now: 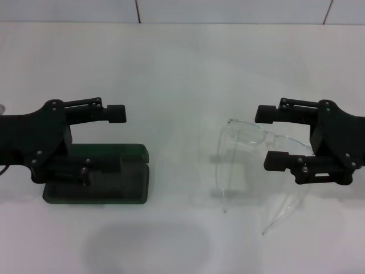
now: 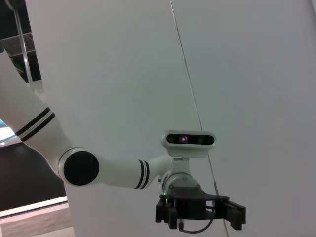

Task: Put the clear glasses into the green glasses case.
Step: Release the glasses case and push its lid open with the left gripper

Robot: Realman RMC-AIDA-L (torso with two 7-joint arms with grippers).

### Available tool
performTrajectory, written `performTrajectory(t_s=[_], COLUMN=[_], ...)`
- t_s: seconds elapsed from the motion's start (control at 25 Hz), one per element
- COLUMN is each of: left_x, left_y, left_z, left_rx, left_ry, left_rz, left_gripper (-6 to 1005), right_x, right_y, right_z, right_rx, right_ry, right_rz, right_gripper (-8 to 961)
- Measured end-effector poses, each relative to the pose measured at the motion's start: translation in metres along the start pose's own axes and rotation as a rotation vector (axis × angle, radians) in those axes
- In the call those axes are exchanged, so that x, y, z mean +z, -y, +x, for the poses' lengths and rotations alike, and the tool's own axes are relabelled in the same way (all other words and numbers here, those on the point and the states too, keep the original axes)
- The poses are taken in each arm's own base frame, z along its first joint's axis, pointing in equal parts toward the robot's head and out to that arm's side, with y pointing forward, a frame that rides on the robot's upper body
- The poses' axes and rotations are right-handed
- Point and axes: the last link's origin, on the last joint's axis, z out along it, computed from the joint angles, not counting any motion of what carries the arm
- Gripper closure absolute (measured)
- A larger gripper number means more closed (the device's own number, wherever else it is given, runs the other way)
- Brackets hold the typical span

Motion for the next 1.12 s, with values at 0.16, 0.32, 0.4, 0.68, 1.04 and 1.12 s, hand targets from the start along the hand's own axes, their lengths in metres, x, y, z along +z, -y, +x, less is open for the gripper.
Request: performTrajectory(t_s=[0.16, 0.32, 0.4, 0.68, 1.04, 1.12], left_x=[0.001, 0.001, 0.001, 0.002, 0.009, 0.012], left_y=[0.000, 0.000, 0.000, 0.002, 0.025, 0.031], left_z=[-0.001, -0.002, -0.002, -0.001, 0.011, 0.018], left_rx=[0.003, 0.006, 0.006, 0.010, -0.050, -0.038], left_ry=[-0.004, -0.006, -0.007, -0.006, 0.202, 0.275], left_rz=[0.001, 0.010, 0.011, 0.014, 0.099, 0.139], left_gripper=[126, 128, 129, 132, 136, 137], right_x=[0.001, 0.000, 0.000, 0.000, -0.057, -0.072], right_y=[0.001, 0.003, 0.003, 0.007, 0.022, 0.019], right_z=[-0.001, -0.002, -0.002, -0.002, -0.007, -0.008], right_rx=[-0.004, -0.009, -0.009, -0.020, -0.048, -0.055], right_ry=[-0.002, -0.004, -0.005, 0.000, 0.158, 0.182], right_rz=[-0.001, 0.004, 0.008, 0.042, 0.432, 0.494], right_gripper=[203, 204, 204, 205, 206, 206])
